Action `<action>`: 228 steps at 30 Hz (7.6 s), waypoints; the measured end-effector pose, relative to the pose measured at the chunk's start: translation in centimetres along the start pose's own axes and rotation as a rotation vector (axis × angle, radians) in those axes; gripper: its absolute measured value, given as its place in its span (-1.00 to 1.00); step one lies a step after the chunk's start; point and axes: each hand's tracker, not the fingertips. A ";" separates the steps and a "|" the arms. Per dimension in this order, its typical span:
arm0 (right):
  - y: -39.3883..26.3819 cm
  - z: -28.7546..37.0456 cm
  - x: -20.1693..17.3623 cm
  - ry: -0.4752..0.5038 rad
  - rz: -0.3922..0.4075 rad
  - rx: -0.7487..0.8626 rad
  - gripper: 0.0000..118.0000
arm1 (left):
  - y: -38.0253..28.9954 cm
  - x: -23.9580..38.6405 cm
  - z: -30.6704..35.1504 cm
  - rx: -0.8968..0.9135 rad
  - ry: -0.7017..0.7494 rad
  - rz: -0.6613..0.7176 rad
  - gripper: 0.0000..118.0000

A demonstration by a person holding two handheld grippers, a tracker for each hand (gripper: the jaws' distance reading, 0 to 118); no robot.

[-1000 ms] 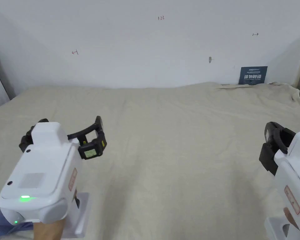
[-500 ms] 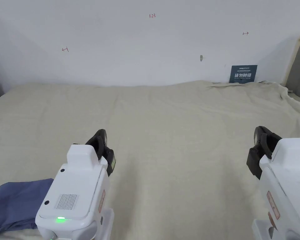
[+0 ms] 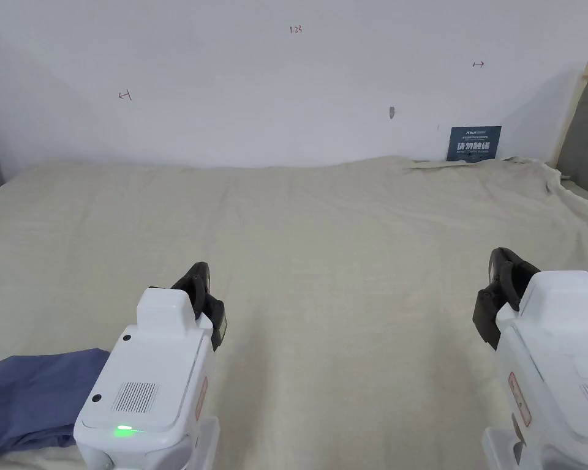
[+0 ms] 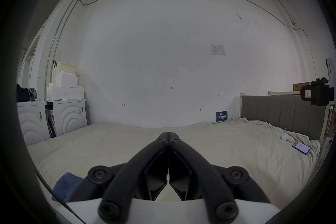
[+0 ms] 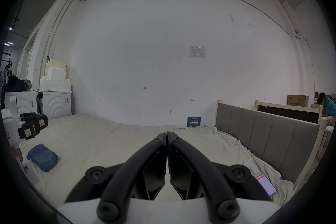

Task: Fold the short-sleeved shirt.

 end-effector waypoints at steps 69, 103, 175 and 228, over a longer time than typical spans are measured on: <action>0.5 0.1 0.8 -0.028 -0.023 0.019 0.85 | 0.7 -0.5 -0.2 -0.019 0.019 -0.011 1.00; 0.8 0.0 0.1 -0.021 -0.020 0.026 0.85 | 1.0 -0.9 -0.4 -0.005 0.034 -0.014 1.00; 1.0 -0.9 1.2 -0.061 -0.190 -0.159 0.85 | 1.9 -1.5 0.1 0.019 0.023 0.017 1.00; -0.1 0.0 0.1 -0.058 -0.050 0.039 0.85 | 1.7 -1.2 0.3 0.029 0.028 0.004 1.00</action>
